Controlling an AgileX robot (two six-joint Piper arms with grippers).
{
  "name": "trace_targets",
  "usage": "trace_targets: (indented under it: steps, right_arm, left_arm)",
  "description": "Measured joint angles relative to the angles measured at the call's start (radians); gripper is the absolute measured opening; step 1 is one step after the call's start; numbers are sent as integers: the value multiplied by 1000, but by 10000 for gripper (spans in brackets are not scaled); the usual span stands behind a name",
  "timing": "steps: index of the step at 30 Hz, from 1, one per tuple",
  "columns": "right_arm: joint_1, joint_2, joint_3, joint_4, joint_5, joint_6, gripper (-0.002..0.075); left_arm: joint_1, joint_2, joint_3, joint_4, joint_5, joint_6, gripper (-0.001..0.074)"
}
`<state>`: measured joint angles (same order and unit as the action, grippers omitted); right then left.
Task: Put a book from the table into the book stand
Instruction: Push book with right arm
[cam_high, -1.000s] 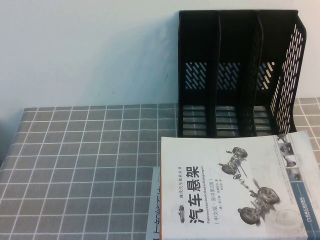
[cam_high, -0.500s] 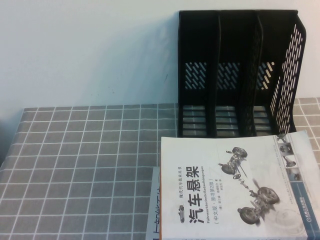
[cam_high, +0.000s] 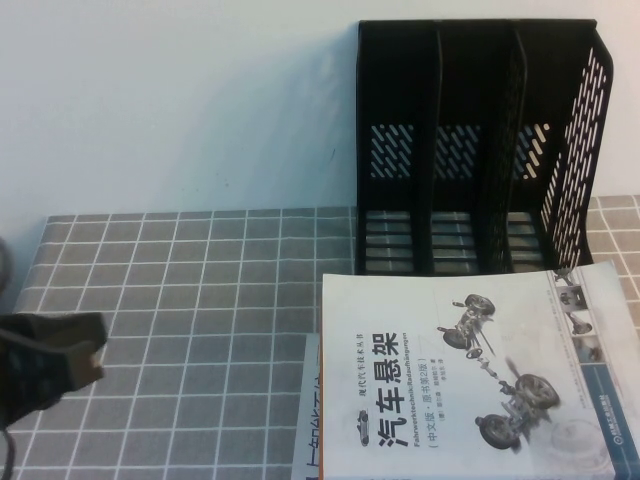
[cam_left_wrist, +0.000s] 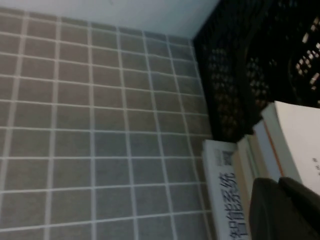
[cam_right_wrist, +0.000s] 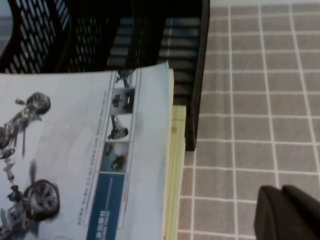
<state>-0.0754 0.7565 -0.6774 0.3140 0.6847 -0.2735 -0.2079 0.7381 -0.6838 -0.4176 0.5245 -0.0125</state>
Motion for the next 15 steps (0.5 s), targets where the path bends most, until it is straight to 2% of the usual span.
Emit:
trace_targets:
  steps: [6,11,15]
  right_arm:
    - [0,236,-4,141,-6,-183,-3]
    - [0,343,-4,305,-13,-333,-3]
    - [0,389,-9,355,-30,-393,-3]
  left_arm:
    - [-30,173,-4,-339,-42,198,-4]
    - [-30,313,-4,-528,-48,307,-4]
    - [-30,384,-4,-643,-39,388,-4]
